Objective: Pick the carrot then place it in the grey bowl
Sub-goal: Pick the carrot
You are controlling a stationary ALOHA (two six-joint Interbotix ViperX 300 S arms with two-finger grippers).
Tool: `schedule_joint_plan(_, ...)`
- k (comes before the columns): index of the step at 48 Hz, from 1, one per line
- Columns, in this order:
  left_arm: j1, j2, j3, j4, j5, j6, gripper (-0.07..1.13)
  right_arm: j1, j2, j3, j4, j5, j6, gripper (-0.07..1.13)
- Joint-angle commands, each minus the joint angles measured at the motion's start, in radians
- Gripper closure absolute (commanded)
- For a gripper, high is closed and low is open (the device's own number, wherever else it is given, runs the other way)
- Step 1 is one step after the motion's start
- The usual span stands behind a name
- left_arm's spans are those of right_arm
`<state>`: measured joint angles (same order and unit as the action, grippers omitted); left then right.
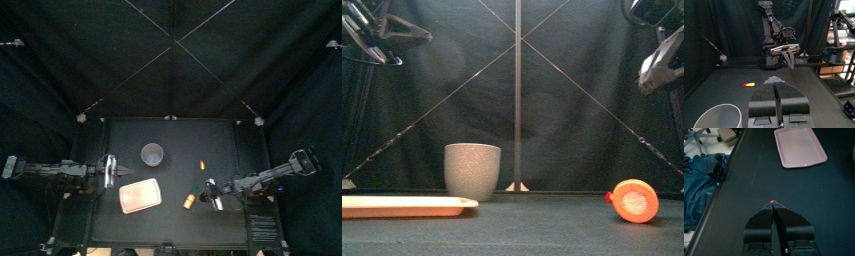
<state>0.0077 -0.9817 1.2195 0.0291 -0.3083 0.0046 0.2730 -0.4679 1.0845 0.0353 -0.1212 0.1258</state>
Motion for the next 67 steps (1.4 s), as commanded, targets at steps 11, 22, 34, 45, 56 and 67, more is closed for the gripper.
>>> schedule_joint_plan(11,0.002,-0.002,-0.014,0.002,-0.003,0.000,1.06,-0.012,0.150,-0.046,0.089,-0.040,0.002,0.04)
schedule_joint_plan(22,0.002,-0.002,-0.014,0.002,-0.003,0.000,1.06,-0.023,0.249,-0.084,0.084,-0.037,-0.002,0.04)
schedule_joint_plan(34,0.002,-0.002,-0.012,0.003,-0.003,0.000,1.06,-0.046,0.357,-0.130,0.055,-0.031,-0.003,0.03)
schedule_joint_plan(45,0.002,-0.002,-0.011,0.002,0.002,0.000,1.06,-0.064,0.422,-0.135,0.049,-0.020,-0.002,0.03)
schedule_joint_plan(56,0.002,-0.002,-0.012,0.002,0.002,0.000,1.06,-0.064,0.446,-0.138,0.049,0.000,0.000,0.05)
schedule_joint_plan(67,0.002,-0.003,-0.011,0.002,0.002,0.000,1.06,-0.064,0.468,-0.156,0.046,0.005,-0.003,0.23)
